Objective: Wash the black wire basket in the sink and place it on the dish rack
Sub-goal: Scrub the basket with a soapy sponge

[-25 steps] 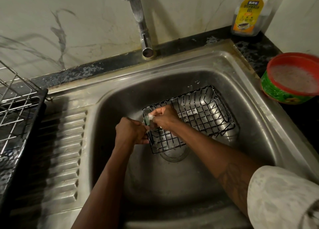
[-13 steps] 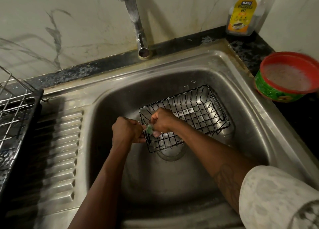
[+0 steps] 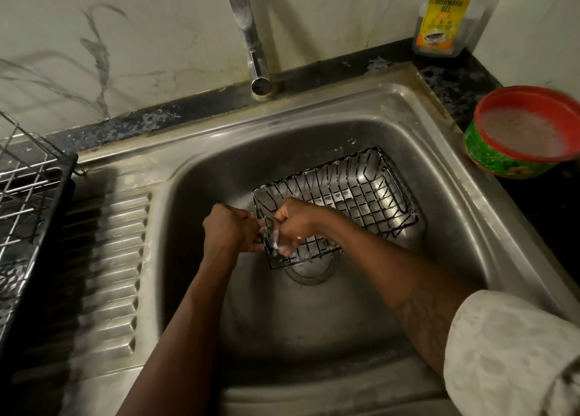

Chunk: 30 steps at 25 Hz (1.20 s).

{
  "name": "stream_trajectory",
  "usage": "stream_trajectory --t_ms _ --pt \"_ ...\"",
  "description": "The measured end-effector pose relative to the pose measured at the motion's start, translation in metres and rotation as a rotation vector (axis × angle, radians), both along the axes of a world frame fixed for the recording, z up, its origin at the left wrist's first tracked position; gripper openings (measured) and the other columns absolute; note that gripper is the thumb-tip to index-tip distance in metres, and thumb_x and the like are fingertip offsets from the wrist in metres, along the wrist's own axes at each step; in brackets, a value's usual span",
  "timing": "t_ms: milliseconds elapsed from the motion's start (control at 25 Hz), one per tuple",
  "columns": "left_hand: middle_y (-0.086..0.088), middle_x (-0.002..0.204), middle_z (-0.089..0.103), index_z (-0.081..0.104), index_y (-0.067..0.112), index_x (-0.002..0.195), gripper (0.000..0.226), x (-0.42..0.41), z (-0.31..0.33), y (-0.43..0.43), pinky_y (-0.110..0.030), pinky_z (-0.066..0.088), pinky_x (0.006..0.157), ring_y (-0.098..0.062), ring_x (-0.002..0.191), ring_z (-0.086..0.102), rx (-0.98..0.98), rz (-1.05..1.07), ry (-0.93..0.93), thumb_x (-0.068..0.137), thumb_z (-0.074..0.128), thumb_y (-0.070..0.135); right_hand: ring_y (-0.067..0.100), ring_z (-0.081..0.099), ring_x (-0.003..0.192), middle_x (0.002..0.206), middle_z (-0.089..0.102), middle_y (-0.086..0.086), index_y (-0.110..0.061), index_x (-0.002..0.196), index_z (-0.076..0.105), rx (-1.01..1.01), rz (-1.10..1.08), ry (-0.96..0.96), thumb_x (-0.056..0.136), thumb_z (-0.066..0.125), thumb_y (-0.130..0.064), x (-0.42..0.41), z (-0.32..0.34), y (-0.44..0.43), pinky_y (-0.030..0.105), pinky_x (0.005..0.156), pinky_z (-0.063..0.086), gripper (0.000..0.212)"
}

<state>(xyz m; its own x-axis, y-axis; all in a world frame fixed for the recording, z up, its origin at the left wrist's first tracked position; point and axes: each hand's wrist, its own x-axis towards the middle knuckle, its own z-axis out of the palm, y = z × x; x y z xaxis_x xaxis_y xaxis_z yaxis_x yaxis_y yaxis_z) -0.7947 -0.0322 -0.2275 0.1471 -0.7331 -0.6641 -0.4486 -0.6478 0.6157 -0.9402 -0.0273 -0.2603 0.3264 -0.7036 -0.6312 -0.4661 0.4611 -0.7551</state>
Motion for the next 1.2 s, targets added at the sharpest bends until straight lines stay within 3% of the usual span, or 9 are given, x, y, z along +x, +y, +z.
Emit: stream_trajectory --t_ms 80,160,320,400,560,720,840,1080,1200 --pt "-0.013 0.077 0.067 0.058 0.006 0.079 0.021 0.000 0.002 0.000 -0.042 0.064 0.073 -0.027 0.065 0.070 -0.060 -0.002 -0.028 0.098 0.064 0.000 0.024 0.071 0.069 0.085 0.069 0.019 -0.002 0.082 0.065 0.057 -0.030 -0.206 0.083 0.066 0.017 -0.007 0.009 0.001 0.030 0.060 0.060 0.019" --pt "-0.015 0.075 0.064 0.053 0.007 0.076 0.027 0.000 0.003 -0.001 -0.047 0.060 0.090 -0.029 0.071 0.067 0.003 0.055 -0.029 0.099 0.063 -0.001 0.023 0.072 0.071 0.087 0.070 0.018 -0.001 0.085 0.065 0.076 -0.017 -0.204 0.082 0.065 0.019 -0.011 0.008 0.002 0.032 0.063 0.061 0.020" --pt "-0.016 0.097 0.071 0.052 0.011 0.081 0.025 -0.006 0.001 -0.003 -0.046 0.061 0.065 -0.031 0.077 0.069 0.004 0.126 0.029 0.101 0.060 -0.001 0.023 0.072 0.084 0.099 0.069 0.013 0.004 0.115 0.063 0.011 0.177 0.265 0.084 0.072 0.003 0.002 -0.009 0.004 0.034 0.071 0.063 0.032" --pt "-0.015 0.099 0.073 0.057 0.011 0.084 0.020 -0.003 -0.001 -0.001 -0.050 0.064 0.066 -0.029 0.072 0.071 -0.028 0.083 -0.017 0.096 0.067 -0.001 0.019 0.069 0.069 0.092 0.067 0.014 0.006 0.115 0.060 0.100 0.084 0.136 0.085 0.069 0.006 0.001 -0.007 0.002 0.027 0.057 0.059 0.031" --pt "-0.020 0.107 0.074 0.069 -0.002 0.107 0.015 0.003 -0.001 0.006 -0.044 0.066 0.066 -0.032 0.085 0.076 -0.118 -0.052 -0.041 0.092 0.068 0.000 0.022 0.071 0.070 0.086 0.071 0.021 0.012 0.104 0.063 0.269 -0.075 -0.207 0.086 0.064 0.012 -0.008 0.008 0.003 0.028 0.063 0.062 0.018" --pt "-0.018 0.116 0.071 0.067 0.006 0.094 0.010 0.003 0.005 0.009 -0.047 0.061 0.071 -0.035 0.105 0.072 -0.086 -0.078 0.048 0.094 0.066 -0.004 0.022 0.071 0.066 0.084 0.069 0.020 0.010 0.098 0.063 0.194 -0.053 0.019 0.085 0.067 0.013 0.002 0.003 0.006 0.030 0.062 0.063 0.015" --pt "-0.015 0.114 0.072 0.067 0.003 0.101 0.007 0.005 0.007 0.006 -0.040 0.062 0.063 -0.031 0.095 0.075 -0.070 -0.185 0.032 0.095 0.068 -0.001 0.021 0.070 0.063 0.083 0.069 0.018 0.006 0.094 0.060 0.179 -0.005 0.123 0.083 0.069 0.012 0.009 0.002 0.003 0.033 0.067 0.063 0.016" --pt "-0.017 0.110 0.073 0.067 0.001 0.111 0.017 0.010 0.007 0.007 -0.046 0.066 0.069 -0.033 0.089 0.076 -0.097 -0.292 0.009 0.094 0.069 -0.001 0.018 0.067 0.064 0.079 0.066 0.014 0.003 0.085 0.063 0.254 0.070 0.087 0.089 0.064 0.010 0.010 0.012 0.009 0.029 0.072 0.060 0.008" --pt "-0.019 0.110 0.069 0.066 0.003 0.108 0.015 0.011 0.005 0.009 -0.052 0.065 0.070 -0.038 0.095 0.075 -0.106 -0.300 0.017 0.093 0.068 -0.002 0.019 0.070 0.064 0.079 0.069 0.013 0.002 0.088 0.065 0.168 0.147 0.362 0.085 0.070 0.007 0.014 0.004 0.010 0.033 0.071 0.062 0.008"
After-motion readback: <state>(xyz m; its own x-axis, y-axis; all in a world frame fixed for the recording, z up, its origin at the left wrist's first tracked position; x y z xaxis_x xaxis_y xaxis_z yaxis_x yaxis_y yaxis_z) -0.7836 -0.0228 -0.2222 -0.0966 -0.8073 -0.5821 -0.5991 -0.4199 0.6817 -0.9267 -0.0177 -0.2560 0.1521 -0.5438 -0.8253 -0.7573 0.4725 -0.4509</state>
